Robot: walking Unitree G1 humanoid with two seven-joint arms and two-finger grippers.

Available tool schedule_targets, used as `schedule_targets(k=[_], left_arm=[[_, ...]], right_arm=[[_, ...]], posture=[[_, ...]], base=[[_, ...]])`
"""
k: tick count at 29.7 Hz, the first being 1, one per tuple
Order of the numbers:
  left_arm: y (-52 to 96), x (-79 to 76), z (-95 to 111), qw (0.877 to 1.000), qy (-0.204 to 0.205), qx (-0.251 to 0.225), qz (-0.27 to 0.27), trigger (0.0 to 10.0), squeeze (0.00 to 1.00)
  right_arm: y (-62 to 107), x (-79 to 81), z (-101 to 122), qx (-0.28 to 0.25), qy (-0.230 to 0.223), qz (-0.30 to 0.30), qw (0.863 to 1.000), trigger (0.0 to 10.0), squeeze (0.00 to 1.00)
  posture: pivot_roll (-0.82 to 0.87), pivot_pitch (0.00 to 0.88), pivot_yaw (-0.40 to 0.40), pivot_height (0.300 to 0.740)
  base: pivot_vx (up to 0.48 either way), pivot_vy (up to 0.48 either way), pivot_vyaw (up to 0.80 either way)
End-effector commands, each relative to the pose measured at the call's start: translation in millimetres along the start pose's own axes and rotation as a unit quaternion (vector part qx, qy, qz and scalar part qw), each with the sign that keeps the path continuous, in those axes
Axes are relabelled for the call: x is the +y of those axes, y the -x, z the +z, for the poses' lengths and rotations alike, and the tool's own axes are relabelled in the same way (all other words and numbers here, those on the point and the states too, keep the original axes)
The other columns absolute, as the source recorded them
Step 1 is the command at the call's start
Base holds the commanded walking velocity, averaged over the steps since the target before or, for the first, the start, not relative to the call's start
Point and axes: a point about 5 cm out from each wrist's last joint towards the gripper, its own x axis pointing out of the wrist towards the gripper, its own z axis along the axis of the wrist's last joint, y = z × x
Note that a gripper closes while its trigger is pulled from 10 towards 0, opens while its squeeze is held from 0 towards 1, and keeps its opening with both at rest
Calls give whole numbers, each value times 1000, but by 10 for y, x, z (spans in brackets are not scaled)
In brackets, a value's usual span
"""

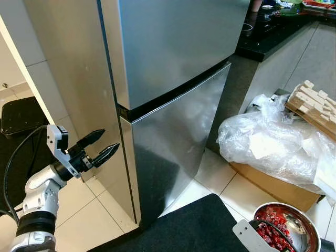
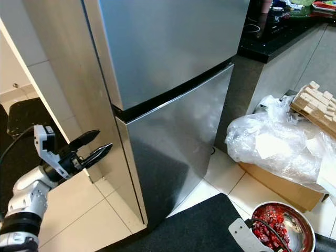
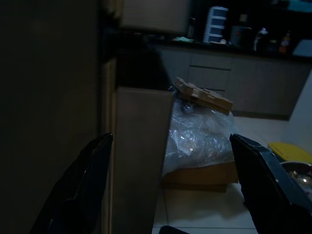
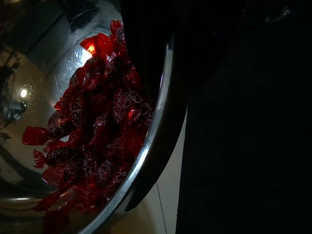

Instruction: Restocking fridge

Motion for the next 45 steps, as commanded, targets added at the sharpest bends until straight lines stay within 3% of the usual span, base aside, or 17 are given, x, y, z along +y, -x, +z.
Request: schedule_targets(k=[1,7,10,20,36,44,45], left_arm=[[-7,9,60,1000,-20,12,-8,10000,0],[-153,-1,25,999,-33,24,9,10000,0],[-303,-48,-87,999,-17,24,17,10000,0],[-519,-104,-202,999,4,25,21,10000,0],[-597,8,-230,995,-17,35,88,10000,0],[-663,-67,-292,997,-6,39,59,10000,0],[-684,-117,-310,999,3,40,35,10000,0]], right_arm=[[-2,-21,-7,2,-8,-3,1000,10000,0],[1,-1,-8,3,-10,-1,1000,10000,0],[2,9,-6,4,-13,0,1000,10000,0],[4,21,-7,6,-15,0,1000,10000,0],[7,26,-19,8,-18,0,1000,10000,0],[5,16,-23,9,-19,-2,1000,10000,0],[5,15,-24,9,-19,-2,1000,10000,0]], posture=[[-19,0,-22,740],[-18,0,-21,740],[-15,0,-20,740],[-16,0,-19,740],[-22,0,-16,740],[-22,0,-16,740],[-22,0,-16,740]], base=[[0,0,0],[0,0,0],[0,0,0],[0,0,0],[0,0,0],[0,0,0],[0,0,0]])
